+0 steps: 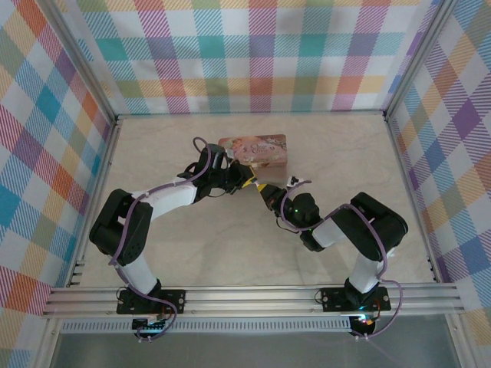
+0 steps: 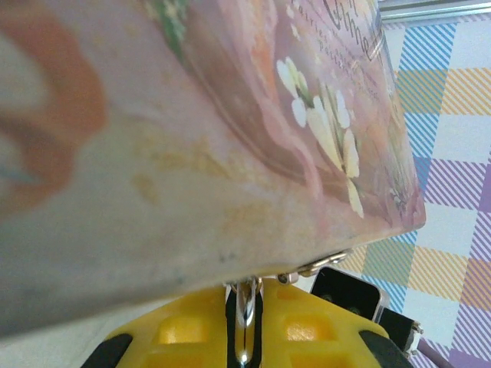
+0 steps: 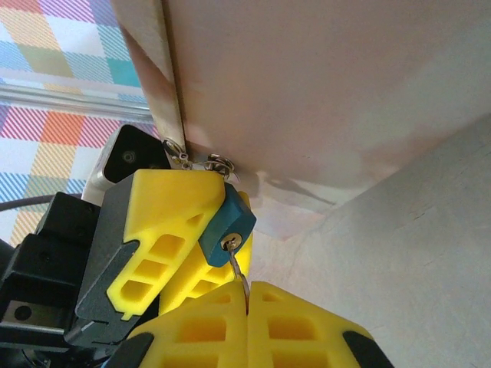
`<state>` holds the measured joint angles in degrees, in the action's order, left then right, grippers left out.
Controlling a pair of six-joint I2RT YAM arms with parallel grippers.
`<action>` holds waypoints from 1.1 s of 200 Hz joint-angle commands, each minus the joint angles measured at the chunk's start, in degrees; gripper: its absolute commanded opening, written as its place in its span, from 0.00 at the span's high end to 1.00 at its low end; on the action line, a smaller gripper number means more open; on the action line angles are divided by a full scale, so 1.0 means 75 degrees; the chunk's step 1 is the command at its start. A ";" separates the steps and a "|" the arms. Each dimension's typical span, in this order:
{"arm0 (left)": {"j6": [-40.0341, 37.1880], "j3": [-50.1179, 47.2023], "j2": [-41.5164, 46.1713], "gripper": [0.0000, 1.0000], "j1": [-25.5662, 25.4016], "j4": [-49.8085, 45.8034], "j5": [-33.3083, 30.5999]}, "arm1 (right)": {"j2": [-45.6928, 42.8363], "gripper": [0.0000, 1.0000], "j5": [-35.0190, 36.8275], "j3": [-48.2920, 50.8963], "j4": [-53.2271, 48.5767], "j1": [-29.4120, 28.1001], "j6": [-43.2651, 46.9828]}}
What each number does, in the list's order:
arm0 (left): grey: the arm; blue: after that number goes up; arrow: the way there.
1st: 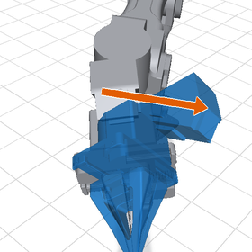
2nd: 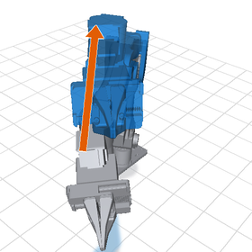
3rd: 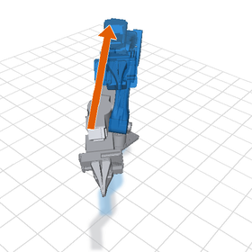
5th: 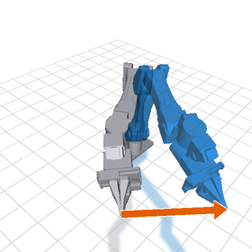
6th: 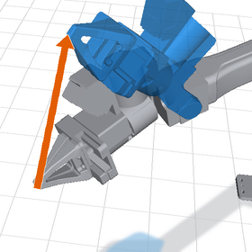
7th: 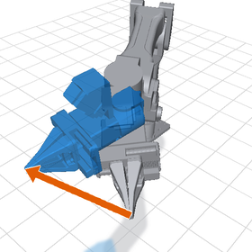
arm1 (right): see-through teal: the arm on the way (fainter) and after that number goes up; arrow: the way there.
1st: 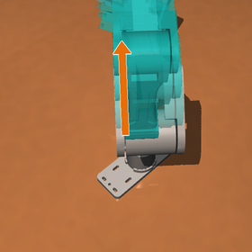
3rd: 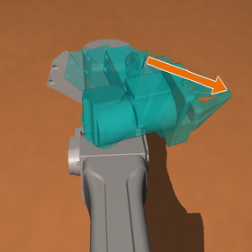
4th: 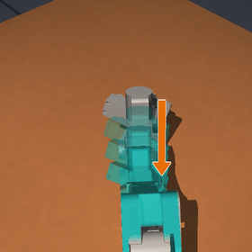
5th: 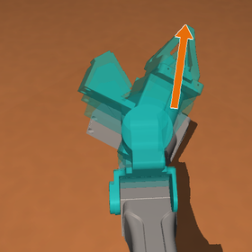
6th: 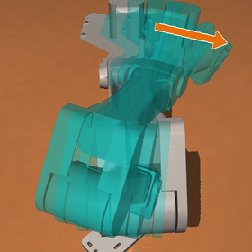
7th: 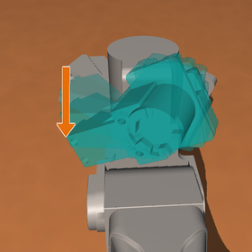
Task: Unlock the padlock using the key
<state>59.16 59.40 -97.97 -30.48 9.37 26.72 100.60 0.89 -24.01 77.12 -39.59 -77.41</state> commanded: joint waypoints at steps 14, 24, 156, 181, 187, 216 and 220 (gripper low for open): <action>0.0279 -0.0107 0.0295 0.88 -0.0213 0.0672 0.0586 | -0.0070 1.00 0.0000 -0.0329 0.0475 -0.0035 -0.0728; 0.0292 -0.0134 0.0313 0.88 -0.0213 0.0738 0.0606 | -0.0168 1.00 0.0105 -0.0266 0.0466 -0.0029 -0.0916; 0.0465 -0.0235 0.0430 0.88 -0.0225 0.1194 0.0948 | 0.0228 1.00 -0.0358 -0.0582 0.0475 0.0334 -0.3209; 0.0473 -0.0254 0.0442 0.89 -0.0225 0.1247 0.1002 | 0.0304 1.00 -0.0437 -0.0701 0.0486 0.0398 -0.3388; 0.0480 -0.0253 0.0444 0.89 -0.0225 0.1253 0.1016 | 0.0278 1.00 -0.0434 -0.0700 0.0476 0.0421 -0.3390; 0.0480 -0.0266 0.0454 0.89 -0.0225 0.1304 0.1066 | 0.0093 1.00 -0.0492 -0.0642 0.0475 0.0598 -0.3169; 0.0488 -0.0273 0.0454 0.89 -0.0225 0.1306 0.1068 | 0.0079 1.00 -0.0544 -0.0653 0.0475 0.0632 -0.3143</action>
<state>61.32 58.22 -97.89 -30.24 15.73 26.00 101.75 -2.76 -26.87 77.58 -36.25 -101.16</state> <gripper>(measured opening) 0.113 0.059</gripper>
